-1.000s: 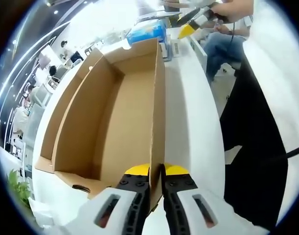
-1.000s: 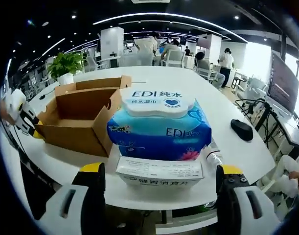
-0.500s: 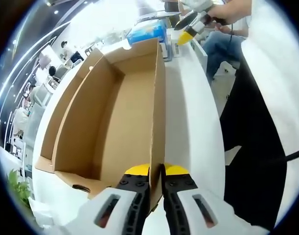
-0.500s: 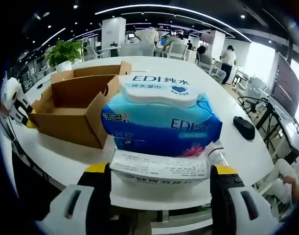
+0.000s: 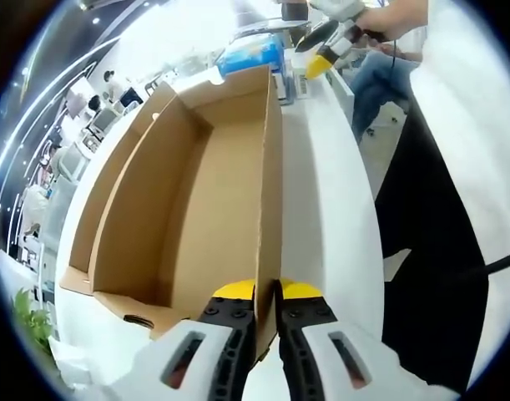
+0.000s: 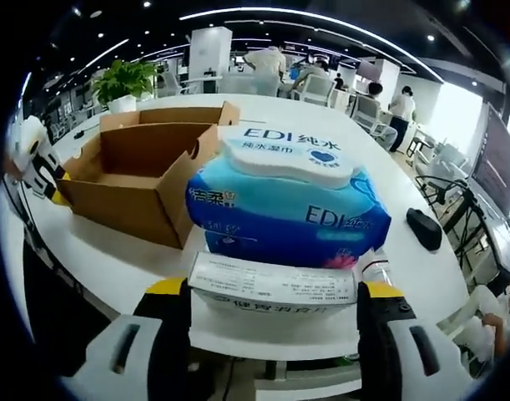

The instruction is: Operate the shoe box by opening the lid, removing the specified soft item, and placing it in the target area until the item is outside and the box remains undamaged.

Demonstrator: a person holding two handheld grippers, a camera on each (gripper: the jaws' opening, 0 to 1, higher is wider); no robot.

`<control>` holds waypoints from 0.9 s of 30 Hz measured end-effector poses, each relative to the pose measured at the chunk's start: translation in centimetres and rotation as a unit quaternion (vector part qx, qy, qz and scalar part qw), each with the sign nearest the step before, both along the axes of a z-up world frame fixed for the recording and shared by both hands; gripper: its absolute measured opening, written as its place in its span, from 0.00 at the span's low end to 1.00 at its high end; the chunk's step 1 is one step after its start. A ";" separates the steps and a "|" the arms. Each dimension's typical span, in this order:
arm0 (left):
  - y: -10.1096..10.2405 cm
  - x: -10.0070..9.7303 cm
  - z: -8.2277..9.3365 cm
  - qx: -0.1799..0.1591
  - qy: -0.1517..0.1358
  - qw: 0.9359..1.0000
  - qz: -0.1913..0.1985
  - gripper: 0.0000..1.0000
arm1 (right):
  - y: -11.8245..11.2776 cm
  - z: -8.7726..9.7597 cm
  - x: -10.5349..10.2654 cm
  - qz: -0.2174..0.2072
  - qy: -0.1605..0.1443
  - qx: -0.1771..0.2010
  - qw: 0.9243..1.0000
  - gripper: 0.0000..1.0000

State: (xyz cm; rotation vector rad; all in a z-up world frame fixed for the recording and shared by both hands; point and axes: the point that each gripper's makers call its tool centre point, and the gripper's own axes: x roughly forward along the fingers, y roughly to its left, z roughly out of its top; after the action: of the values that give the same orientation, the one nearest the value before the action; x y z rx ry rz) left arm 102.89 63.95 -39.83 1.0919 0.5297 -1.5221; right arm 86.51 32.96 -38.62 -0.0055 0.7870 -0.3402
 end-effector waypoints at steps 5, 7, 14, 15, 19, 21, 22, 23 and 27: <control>0.0 0.0 0.1 0.000 0.000 1.000 0.001 0.08 | -0.4 1.1 0.0 -0.031 -0.030 0.007 0.999 0.97; 0.0 -0.1 0.1 -0.001 -0.001 1.000 0.001 0.08 | -0.1 1.4 -0.2 -0.046 -0.041 0.030 0.998 1.00; 0.0 -0.1 0.1 -0.001 -0.001 1.000 0.003 0.08 | -0.1 3.7 -1.1 -0.059 -0.069 0.032 0.995 0.97; 0.0 -0.1 0.1 0.000 0.000 1.000 0.001 0.08 | -0.4 4.3 -1.0 -0.053 -0.072 0.013 0.996 0.96; 0.0 -0.1 0.1 0.001 0.003 1.000 -0.005 0.07 | -1.2 8.2 -0.5 -0.066 -0.125 0.000 0.990 0.99; 0.0 -0.1 0.1 0.002 0.006 1.000 -0.004 0.07 | -1.6 10.2 -0.5 -0.086 -0.149 0.011 0.985 1.00; 0.0 -0.1 0.1 0.003 0.007 1.000 -0.005 0.07 | -2.0 11.0 -0.6 -0.094 -0.155 0.008 0.983 1.00; 0.0 -0.1 0.1 0.003 0.008 1.000 -0.005 0.07 | -2.2 11.4 -0.6 -0.099 -0.158 0.005 0.982 0.98; 0.0 -0.2 0.1 0.001 0.008 1.000 -0.007 0.07 | -3.4 13.4 -0.2 -0.099 -0.172 0.004 0.980 0.87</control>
State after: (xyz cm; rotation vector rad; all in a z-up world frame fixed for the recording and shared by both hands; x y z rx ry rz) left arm 102.72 63.92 -39.69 1.0877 0.5374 -1.5434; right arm 86.27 29.58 -25.21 0.1372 0.4449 -0.5116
